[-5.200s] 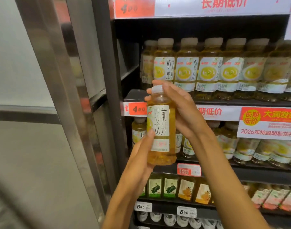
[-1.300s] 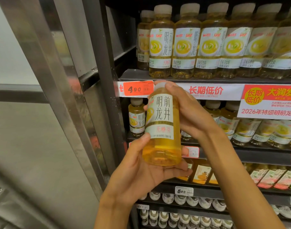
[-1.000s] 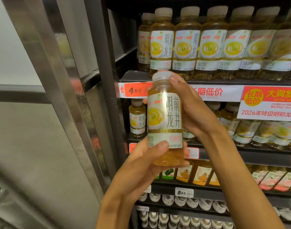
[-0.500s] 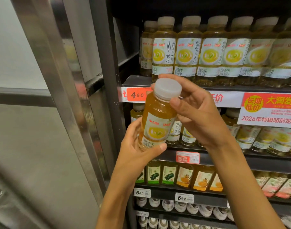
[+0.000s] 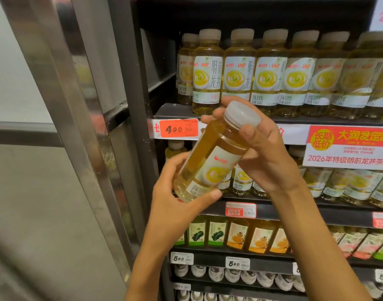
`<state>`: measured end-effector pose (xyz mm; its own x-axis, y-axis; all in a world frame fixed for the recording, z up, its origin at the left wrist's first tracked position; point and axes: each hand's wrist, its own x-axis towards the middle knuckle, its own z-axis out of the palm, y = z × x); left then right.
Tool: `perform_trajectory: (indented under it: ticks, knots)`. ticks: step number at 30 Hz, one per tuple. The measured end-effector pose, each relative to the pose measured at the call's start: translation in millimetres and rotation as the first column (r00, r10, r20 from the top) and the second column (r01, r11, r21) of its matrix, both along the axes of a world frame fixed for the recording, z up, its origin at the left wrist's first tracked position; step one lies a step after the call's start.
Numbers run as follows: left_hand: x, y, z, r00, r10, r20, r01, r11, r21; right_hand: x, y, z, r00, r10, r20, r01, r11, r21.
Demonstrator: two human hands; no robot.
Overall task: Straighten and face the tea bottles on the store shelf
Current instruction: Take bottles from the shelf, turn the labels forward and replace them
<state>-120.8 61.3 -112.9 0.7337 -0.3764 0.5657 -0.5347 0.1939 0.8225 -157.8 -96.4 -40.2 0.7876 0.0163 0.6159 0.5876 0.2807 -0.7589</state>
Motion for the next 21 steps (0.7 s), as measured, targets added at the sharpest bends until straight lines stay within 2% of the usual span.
perform_trajectory:
  ticks: [4,7,11,14,17,21]
  knots:
    - [-5.7,-8.2,-1.8,0.977,-0.181,-0.110,0.188,0.981,0.056,0.7,1.4,2.3,1.000,0.007,-0.006,-0.006,0.997,0.083]
    - [-8.5,-10.0,-0.6,0.917,-0.339,-0.210,0.355,0.934,0.042,1.4,-0.8,5.3,0.999,-0.025,-0.026,0.028,0.993,0.113]
    - [-11.1,-13.9,1.6,0.918,-0.328,-0.222,0.348,0.936,0.057,7.4,-7.8,7.5,0.988,-0.038,-0.149,0.068,0.978,0.196]
    - [-11.3,-14.0,-3.2,0.904,-0.324,-0.278,0.350,0.936,0.045,11.5,-12.7,6.2,0.979,0.060,-0.197,-0.005,0.964,0.266]
    - [-12.3,-13.0,-9.4,0.825,-0.366,-0.430,0.389,0.920,-0.037,16.3,-14.0,2.5,0.967,0.081,-0.240,-0.006,0.954,0.299]
    - [-11.3,-17.7,-10.3,0.717,-0.463,-0.521,0.404,0.885,-0.231,22.5,-10.4,2.3,0.970,0.061,-0.237,0.015,0.952,0.306]
